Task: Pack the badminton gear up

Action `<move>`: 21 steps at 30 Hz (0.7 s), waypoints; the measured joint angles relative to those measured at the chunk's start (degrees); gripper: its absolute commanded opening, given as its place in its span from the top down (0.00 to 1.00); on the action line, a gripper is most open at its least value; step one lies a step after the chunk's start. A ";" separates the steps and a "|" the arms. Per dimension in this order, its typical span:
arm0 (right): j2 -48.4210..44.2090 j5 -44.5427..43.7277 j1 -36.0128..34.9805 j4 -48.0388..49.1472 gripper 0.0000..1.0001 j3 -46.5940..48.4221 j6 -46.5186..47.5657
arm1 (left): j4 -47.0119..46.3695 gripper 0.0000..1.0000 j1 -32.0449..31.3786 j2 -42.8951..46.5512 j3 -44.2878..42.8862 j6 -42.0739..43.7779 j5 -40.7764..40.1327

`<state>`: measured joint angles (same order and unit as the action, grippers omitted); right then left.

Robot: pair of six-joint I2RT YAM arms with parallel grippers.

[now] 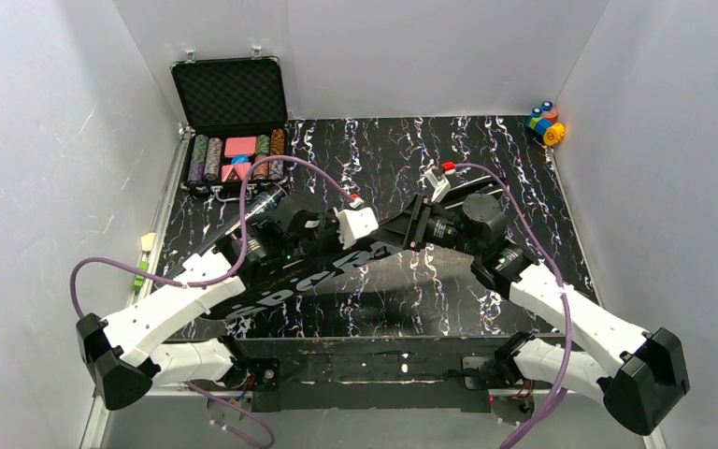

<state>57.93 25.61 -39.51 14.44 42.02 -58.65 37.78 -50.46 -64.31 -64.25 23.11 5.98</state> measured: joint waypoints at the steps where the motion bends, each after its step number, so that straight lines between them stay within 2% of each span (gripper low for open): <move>1: 0.22 -0.13 0.00 0.37 0.46 0.00 0.00 | -0.02 1.00 0.02 0.00 -0.02 -0.04 0.04; 8: 2.47 -0.81 -0.28 3.34 0.55 -0.66 -0.96 | 0.46 1.00 0.15 0.00 -0.33 -0.24 -0.04; 21: 2.58 -1.46 -0.44 5.75 0.86 -2.54 -2.32 | 0.72 1.00 0.15 0.00 -0.42 -0.28 0.02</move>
<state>60.51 24.14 -39.94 20.18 39.48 -60.97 38.50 -50.30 -64.31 -64.66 22.83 6.00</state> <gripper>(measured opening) 0.193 0.056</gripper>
